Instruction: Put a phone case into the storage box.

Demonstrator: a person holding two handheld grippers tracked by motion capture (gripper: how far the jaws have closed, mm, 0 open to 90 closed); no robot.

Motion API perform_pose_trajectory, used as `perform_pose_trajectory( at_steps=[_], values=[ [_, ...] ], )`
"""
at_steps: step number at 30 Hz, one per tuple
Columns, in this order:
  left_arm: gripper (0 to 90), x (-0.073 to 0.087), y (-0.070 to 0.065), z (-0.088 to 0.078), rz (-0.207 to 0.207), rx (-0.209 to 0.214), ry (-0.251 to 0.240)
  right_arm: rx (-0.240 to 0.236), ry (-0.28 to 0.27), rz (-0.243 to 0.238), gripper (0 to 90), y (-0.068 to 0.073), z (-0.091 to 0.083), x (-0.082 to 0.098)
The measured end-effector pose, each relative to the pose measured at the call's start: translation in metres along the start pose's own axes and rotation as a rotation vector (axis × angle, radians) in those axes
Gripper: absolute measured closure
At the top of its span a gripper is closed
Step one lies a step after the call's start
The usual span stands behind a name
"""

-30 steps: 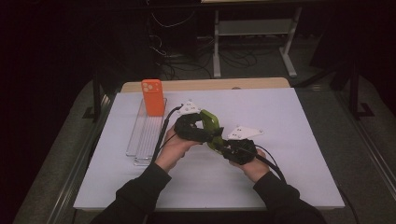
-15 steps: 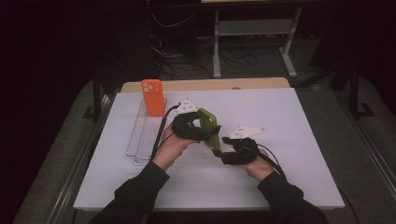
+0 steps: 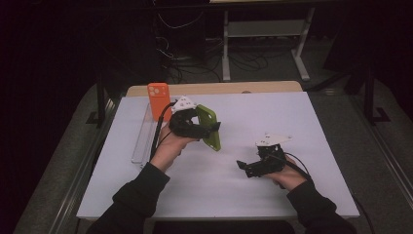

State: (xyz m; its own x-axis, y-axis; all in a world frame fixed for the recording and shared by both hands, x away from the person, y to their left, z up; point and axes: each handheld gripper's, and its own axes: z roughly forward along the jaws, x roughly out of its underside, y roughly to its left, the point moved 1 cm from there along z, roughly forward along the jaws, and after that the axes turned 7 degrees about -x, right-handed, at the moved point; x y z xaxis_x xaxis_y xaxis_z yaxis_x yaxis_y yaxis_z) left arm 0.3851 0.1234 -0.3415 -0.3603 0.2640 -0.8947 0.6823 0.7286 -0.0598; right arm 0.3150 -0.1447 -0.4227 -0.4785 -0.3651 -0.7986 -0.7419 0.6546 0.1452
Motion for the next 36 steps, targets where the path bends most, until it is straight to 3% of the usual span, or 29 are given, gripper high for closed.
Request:
perform_pose_trajectory(
  at_steps=[8, 15, 19, 28, 36],
  values=[
    [13.8, -0.017, 0.017, -0.009, -0.006, -0.041, -0.011, 0.025, 0.045, -0.020, 0.3, -0.005, -0.009, 0.018],
    [13.8, -0.033, 0.033, -0.022, 0.005, -0.082, -0.025, 0.027, 0.036, -0.022, 0.3, -0.007, -0.018, 0.028],
    [13.8, -0.041, 0.046, -0.032, -0.018, -0.116, -0.056, 0.017, 0.037, -0.018, 0.3, -0.010, -0.024, 0.033],
    [13.8, -0.052, 0.082, -0.052, -0.035, -0.237, -0.075, 0.025, 0.024, 0.008, 0.3, -0.015, -0.032, 0.042],
    [13.8, -0.052, 0.110, -0.051, -0.062, -0.353, -0.064, 0.028, 0.027, 0.001, 0.3, -0.014, -0.030, 0.042]
  ],
)
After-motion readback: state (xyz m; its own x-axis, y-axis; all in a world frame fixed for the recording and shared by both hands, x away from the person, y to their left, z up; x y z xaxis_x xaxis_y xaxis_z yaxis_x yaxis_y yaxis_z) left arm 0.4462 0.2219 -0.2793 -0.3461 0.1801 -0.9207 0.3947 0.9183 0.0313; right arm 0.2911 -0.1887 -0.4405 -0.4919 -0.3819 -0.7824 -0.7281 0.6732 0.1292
